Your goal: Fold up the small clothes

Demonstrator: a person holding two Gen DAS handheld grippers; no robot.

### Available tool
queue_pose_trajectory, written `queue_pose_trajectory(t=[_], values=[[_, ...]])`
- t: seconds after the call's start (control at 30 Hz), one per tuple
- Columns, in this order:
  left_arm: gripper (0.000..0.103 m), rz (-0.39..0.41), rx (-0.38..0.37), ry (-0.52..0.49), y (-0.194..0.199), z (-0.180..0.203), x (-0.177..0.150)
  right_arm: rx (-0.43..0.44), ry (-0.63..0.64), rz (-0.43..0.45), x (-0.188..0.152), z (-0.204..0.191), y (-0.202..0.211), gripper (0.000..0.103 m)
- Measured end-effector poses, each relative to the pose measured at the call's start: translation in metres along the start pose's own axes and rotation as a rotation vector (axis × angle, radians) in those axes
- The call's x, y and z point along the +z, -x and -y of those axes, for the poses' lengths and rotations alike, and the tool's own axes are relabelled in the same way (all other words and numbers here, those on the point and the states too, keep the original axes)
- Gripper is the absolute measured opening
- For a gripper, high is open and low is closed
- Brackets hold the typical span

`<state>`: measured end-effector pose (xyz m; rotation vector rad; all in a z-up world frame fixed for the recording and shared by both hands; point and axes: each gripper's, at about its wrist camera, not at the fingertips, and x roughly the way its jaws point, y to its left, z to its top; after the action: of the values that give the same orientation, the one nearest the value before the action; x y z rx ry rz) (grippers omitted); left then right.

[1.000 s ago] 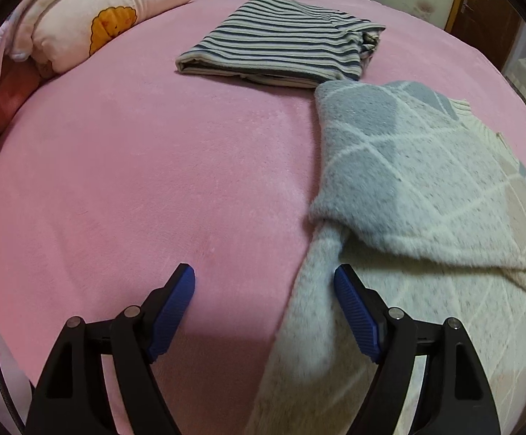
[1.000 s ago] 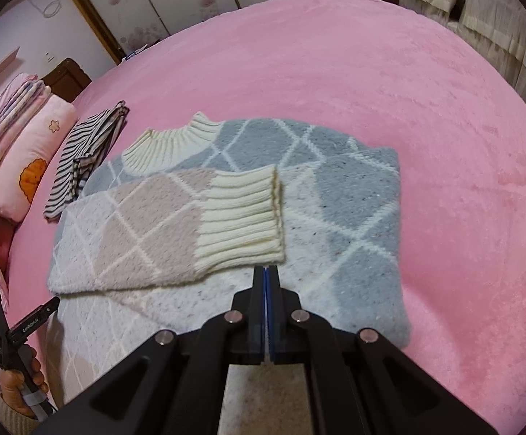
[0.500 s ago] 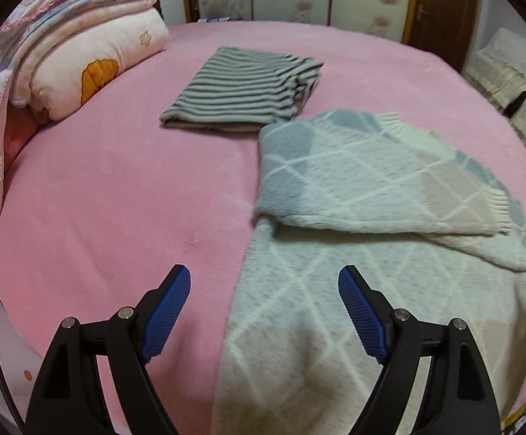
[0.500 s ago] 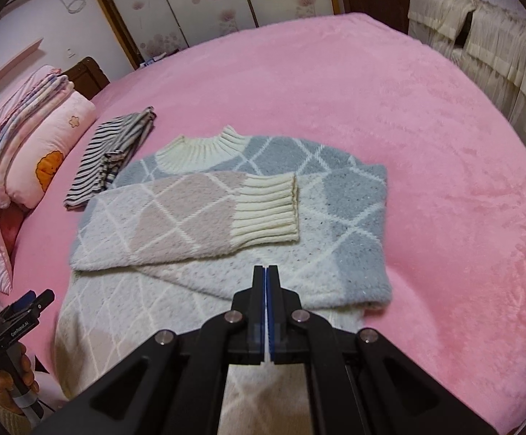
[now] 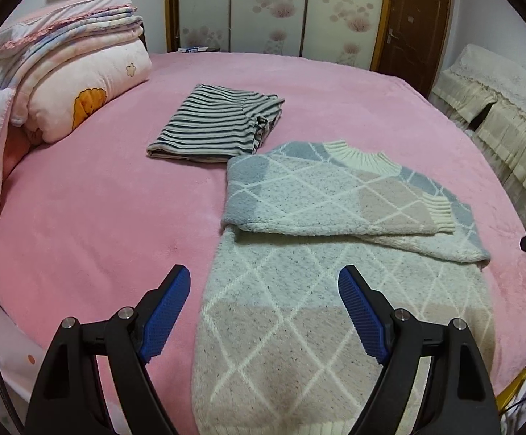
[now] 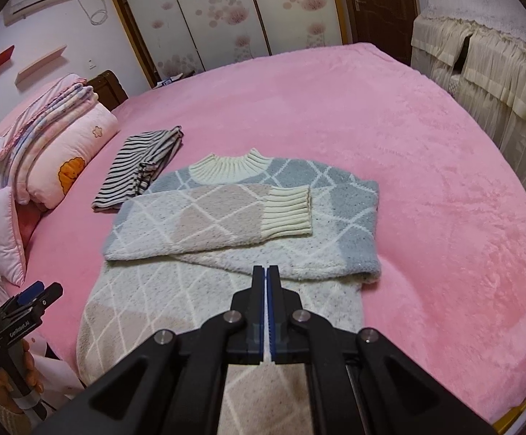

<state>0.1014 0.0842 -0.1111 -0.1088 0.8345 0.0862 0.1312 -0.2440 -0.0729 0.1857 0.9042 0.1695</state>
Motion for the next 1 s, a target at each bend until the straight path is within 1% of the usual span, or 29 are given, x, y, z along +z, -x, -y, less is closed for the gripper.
queue_pose_trajectory(t=[0.13,0.37,0.43,0.5,0.53,0.73,1.0], values=[[0.083,0.013,-0.001,0.028,0.01,-0.005,0.001,0.009,0.01,0.027,-0.007,-0.006,0.016,0.001],[0.083,0.015,-0.049,0.062,0.021,-0.018,-0.008,0.006,0.041,0.062,-0.025,-0.018,0.04,0.002],[0.083,0.009,-0.06,0.06,0.024,-0.021,-0.014,0.001,0.05,0.067,-0.031,-0.019,0.044,0.011],[0.083,0.006,-0.059,0.051,0.026,-0.024,-0.021,-0.012,0.06,0.077,-0.038,-0.021,0.049,0.026],[0.083,0.004,-0.054,0.044,0.026,-0.026,-0.025,-0.023,0.069,0.085,-0.043,-0.022,0.051,0.028],[0.083,-0.029,-0.032,0.032,0.023,-0.037,-0.046,-0.043,0.1,0.069,-0.065,-0.025,0.051,0.029],[0.083,-0.038,-0.043,0.028,0.021,-0.045,-0.066,-0.057,0.12,0.078,-0.093,-0.023,0.058,0.029]])
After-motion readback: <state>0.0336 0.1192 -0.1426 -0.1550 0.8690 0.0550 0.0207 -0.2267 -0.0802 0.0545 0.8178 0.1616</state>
